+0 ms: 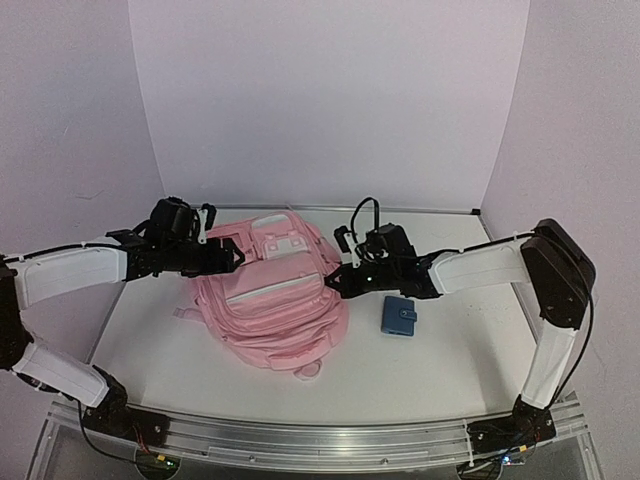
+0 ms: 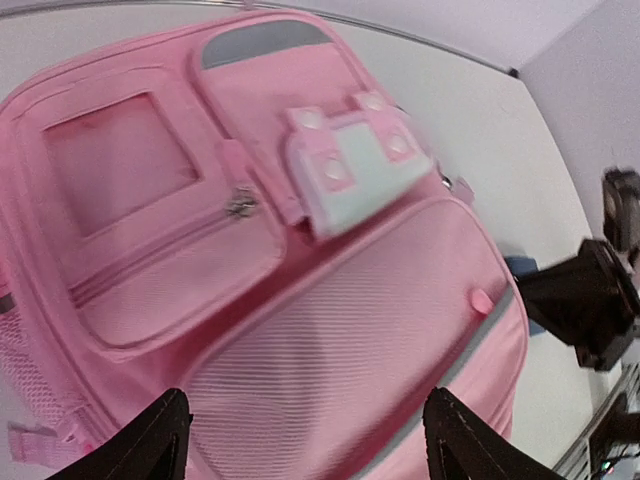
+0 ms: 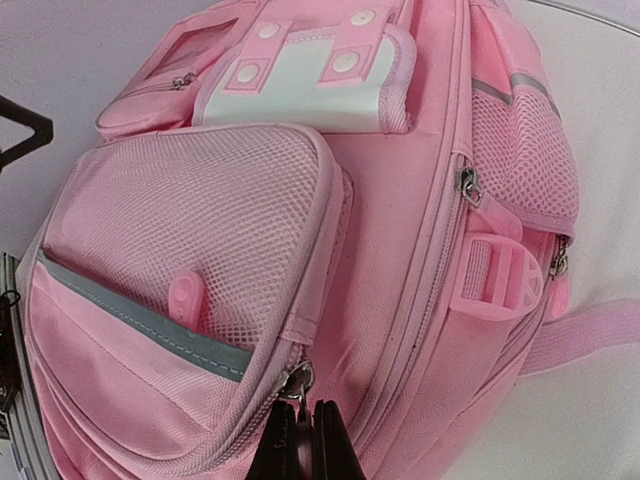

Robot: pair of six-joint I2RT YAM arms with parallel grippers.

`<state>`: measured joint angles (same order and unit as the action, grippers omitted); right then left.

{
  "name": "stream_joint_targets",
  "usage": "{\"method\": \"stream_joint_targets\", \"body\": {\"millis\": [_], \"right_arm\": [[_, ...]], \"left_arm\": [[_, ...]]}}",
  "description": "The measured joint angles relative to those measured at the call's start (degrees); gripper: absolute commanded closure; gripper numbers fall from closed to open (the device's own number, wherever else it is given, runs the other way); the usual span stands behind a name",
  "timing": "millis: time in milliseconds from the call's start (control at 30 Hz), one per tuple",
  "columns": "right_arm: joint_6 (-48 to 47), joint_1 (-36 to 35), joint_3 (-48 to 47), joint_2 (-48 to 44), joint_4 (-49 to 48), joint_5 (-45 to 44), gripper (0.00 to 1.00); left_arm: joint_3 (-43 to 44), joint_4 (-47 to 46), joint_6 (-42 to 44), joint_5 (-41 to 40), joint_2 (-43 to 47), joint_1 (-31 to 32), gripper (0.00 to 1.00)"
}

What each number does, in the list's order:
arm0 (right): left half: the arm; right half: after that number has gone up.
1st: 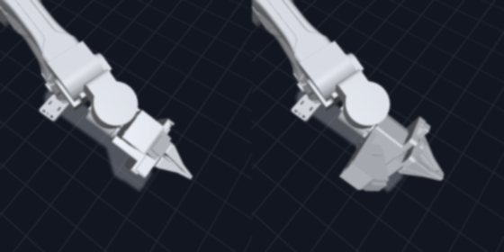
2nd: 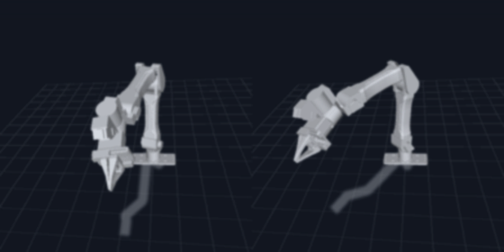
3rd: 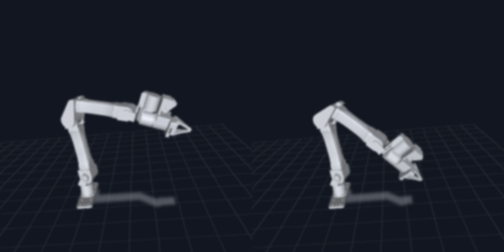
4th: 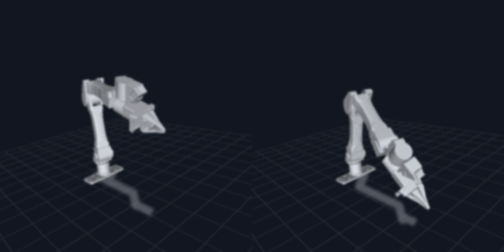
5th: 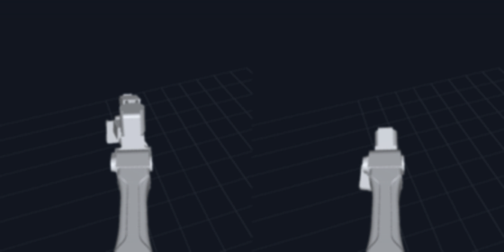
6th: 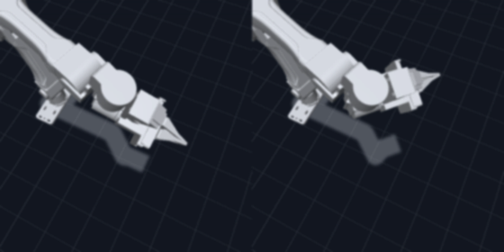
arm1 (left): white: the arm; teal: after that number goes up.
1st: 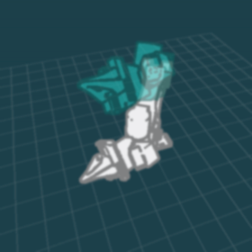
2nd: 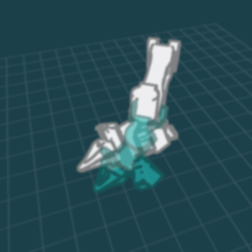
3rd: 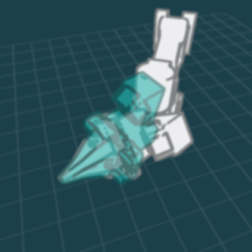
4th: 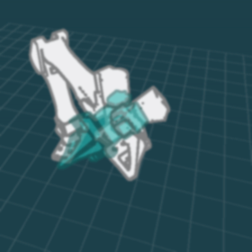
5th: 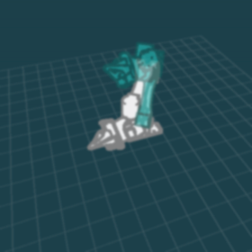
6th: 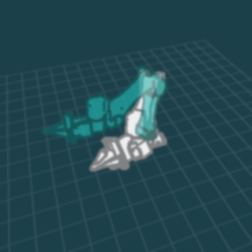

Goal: Pack the student bag
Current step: Zip the student bag at the center of the board, then adjust the student bag at the center of the board.

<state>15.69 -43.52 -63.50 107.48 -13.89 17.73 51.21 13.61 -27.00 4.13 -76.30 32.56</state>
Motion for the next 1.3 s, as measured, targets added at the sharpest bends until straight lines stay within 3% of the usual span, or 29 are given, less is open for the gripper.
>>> {"method": "stream_joint_targets", "body": {"millis": [200, 400, 700, 967, 1000, 1133, 1300], "right_arm": [[2.56, -2.68, 2.19, 0.0, -1.82, -2.53, 1.0], [6.08, -7.89, 4.83, 0.0, -3.73, -5.58, 1.0], [10.32, -11.65, 7.56, -2.49, -5.17, -11.33, 1.0], [4.81, -11.65, 6.71, -4.79, -2.72, -17.24, 1.0], [3.88, -11.42, 6.37, -4.79, -2.26, -17.5, 0.98], [1.23, -8.15, 4.0, -4.34, -0.88, -16.26, 0.6], [-0.68, -2.47, 0.29, -4.31, -0.2, -13.05, 0.39]], "left_arm": [[-2.55, -0.33, -4.0, 3.71, -3.91, -9.07, 0.17], [-1.64, -4.28, -1.66, 7.24, -10.78, -12.22, 0.2], [1.89, -3.56, 8.48, 9.21, -12.58, -12.12, 0.14], [5.17, -2.83, 10.61, 8.0, -14.49, -11.13, 0.14], [4.8, -3.68, 10.62, 8.15, -14.76, -11.13, 0.14], [2.98, -6.55, 10.63, 8.34, -15.29, -11.13, 0.14], [2.69, -7.25, 10.34, 8.16, -14.97, -11.09, 0.13]]}}
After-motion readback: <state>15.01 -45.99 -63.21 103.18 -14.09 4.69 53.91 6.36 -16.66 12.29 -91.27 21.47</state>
